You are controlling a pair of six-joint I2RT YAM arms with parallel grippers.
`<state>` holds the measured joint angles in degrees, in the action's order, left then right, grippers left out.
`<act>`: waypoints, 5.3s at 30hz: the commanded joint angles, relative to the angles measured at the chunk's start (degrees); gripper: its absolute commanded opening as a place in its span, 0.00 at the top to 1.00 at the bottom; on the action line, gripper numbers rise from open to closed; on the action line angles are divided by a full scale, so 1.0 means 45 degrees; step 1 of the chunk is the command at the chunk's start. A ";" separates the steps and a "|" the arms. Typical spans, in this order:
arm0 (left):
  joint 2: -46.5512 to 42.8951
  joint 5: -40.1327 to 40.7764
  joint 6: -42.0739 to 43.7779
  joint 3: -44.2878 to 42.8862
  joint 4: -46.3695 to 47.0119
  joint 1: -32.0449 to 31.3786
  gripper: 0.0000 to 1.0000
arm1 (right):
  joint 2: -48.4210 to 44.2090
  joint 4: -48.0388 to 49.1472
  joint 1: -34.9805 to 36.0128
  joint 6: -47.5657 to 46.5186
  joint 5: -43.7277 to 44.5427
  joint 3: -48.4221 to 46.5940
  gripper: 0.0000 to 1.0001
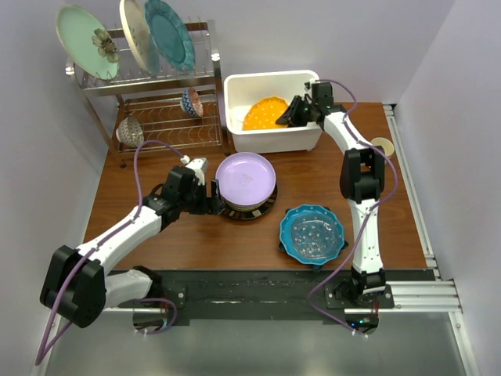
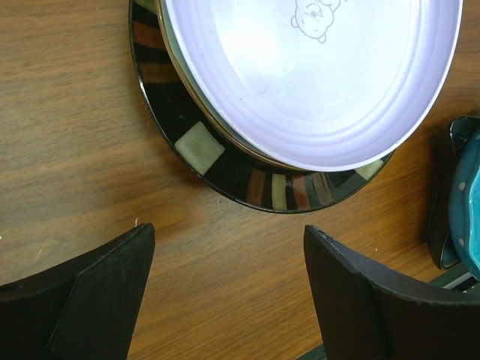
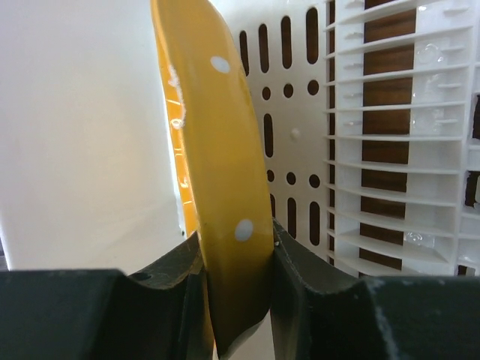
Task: Place the plates into the plastic bin on the countertop
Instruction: Place the plate in the plastic bin, then pick up the plate at the center of the board, then place the plate in the plastic bin.
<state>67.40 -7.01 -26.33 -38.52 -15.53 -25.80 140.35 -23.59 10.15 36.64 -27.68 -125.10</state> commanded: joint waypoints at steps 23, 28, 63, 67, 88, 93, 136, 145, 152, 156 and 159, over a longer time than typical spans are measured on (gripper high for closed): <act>0.0004 -0.0318 0.0206 -0.0248 0.0346 -0.0106 0.16 | -0.1091 -0.3133 0.0010 -0.1638 0.3182 -0.1067 0.19; 0.0023 -0.0260 0.0206 -0.0287 0.0326 -0.0106 0.16 | -0.1248 -0.4423 0.0068 -0.2400 0.3475 -0.1945 0.15; 0.0062 0.1068 -0.0165 -0.1478 -0.0632 -0.0087 0.16 | -0.9996 -0.1164 0.0185 -0.2752 0.2578 0.5512 0.14; 0.0276 0.1068 -0.0418 -0.1595 -0.0378 -0.0087 0.17 | -1.0953 -0.0890 0.0224 -0.2713 0.2402 0.6644 0.15; 0.2561 0.1869 -0.1278 -0.3021 0.0481 -0.0067 0.44 | -1.3435 0.0301 0.0829 -0.2244 0.1249 1.0513 0.17; 0.3263 0.2005 -0.1259 -0.3313 0.0736 -0.0067 0.64 | -1.3670 0.0224 0.1181 -0.2361 0.1308 1.1118 0.17; 0.2778 0.1635 -0.1669 -0.3237 0.1029 0.0538 1.00 | -1.2772 0.2332 0.1748 -0.1913 -0.0196 1.4792 0.23; 0.2113 0.0289 -0.1903 -0.2943 0.1380 0.0792 1.00 | -1.2343 0.3640 0.1748 -0.1347 -0.1015 1.5494 0.25; 0.2113 -0.0376 -0.2059 -0.2787 0.1810 0.0792 1.00 | -1.2459 0.4384 0.1767 -0.0994 -0.1524 1.5905 0.26; 0.2113 -0.0825 -0.2099 -0.2690 0.2141 0.0792 1.00 | -1.2440 0.4578 0.1767 -0.0859 -0.1777 1.5944 0.26; 0.2074 -0.1196 -0.2060 -0.2533 0.2493 0.0792 1.00 | -1.2381 0.4948 0.1748 -0.0663 -0.2070 1.6080 0.27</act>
<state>78.81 -8.29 -34.02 -50.57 -10.37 -22.57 85.01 -5.89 17.74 31.99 -33.78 -53.63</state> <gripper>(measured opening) 0.036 0.741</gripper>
